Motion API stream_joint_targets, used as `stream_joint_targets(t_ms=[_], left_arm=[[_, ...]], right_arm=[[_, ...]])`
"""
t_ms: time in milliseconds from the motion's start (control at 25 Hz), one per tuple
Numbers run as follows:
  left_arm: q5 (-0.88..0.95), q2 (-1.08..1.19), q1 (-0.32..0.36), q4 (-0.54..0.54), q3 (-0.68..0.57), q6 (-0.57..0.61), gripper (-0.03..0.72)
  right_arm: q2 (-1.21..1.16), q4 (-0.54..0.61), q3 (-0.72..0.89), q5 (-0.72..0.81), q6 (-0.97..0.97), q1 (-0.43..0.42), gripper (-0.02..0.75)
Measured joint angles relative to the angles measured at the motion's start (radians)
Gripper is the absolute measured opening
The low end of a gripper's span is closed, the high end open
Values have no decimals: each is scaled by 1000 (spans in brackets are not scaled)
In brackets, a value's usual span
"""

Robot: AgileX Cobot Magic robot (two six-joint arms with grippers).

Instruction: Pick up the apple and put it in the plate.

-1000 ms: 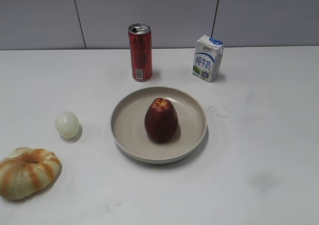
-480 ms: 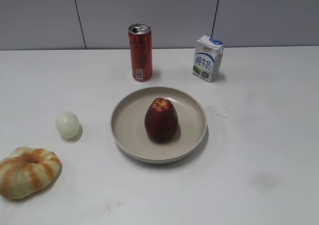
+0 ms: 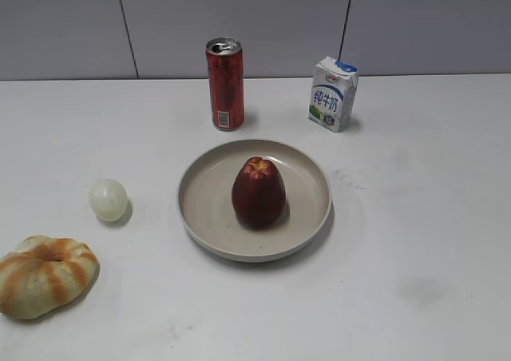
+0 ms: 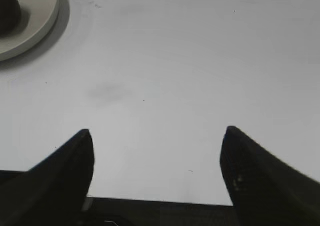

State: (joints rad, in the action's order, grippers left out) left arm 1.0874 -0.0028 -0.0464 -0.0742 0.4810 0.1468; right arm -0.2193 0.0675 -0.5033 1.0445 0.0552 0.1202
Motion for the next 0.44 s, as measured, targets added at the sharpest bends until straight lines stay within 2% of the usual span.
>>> stream_joint_targets(t_ms=[440], left_arm=[[0, 0, 0, 0, 0, 0, 237]], right_arm=[[170, 0, 3, 2, -1, 0, 591]])
